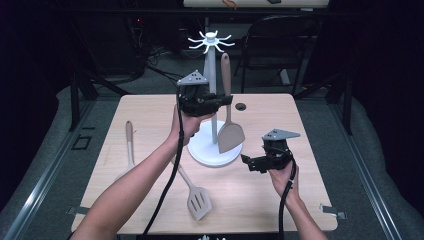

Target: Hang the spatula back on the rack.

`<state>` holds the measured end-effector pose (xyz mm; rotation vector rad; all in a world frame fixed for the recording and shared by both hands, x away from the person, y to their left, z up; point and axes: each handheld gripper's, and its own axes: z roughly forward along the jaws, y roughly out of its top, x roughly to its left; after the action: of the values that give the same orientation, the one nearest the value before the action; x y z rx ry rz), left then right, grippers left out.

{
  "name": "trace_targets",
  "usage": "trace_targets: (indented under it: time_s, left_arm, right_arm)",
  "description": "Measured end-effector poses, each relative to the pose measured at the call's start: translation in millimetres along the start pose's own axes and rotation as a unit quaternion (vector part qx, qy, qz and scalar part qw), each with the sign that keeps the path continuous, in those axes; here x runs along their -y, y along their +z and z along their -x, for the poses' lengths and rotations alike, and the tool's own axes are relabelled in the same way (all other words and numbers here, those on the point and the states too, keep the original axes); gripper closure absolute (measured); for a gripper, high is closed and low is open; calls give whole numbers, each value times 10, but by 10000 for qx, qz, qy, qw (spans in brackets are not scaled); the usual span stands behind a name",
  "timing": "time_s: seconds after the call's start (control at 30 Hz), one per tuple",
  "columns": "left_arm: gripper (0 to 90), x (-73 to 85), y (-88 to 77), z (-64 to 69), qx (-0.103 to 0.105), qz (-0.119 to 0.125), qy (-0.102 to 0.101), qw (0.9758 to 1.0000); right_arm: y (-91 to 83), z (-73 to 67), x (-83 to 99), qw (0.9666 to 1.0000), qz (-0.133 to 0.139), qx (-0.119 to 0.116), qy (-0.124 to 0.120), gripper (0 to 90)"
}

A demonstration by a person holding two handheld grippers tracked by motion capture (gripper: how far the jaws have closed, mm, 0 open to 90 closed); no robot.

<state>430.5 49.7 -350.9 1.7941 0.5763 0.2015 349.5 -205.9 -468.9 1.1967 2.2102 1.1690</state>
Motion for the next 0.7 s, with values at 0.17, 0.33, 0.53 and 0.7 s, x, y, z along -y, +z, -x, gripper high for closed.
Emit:
trace_targets:
  time_s: [0.17, 0.33, 0.53, 0.7]
  left_arm:
    - [775, -43, 14, 2, 22, 30, -13, 10000]
    - [775, -55, 22, -12, 9, 20, -70, 10000]
    - [775, -77, 38, -34, 81, 76, -176, 9998]
    - [775, -80, 45, -30, 28, 55, -223, 9997]
  right_arm:
    - [8, -6, 1, 10000, -54, -9, -31, 0]
    - [12, -7, 3, 10000, 2, -17, -12, 0]
    - [4, 5, 0, 10000, -27, 3, 4, 0]
    - [11, -27, -5, 9999, -70, 8, -79, 0]
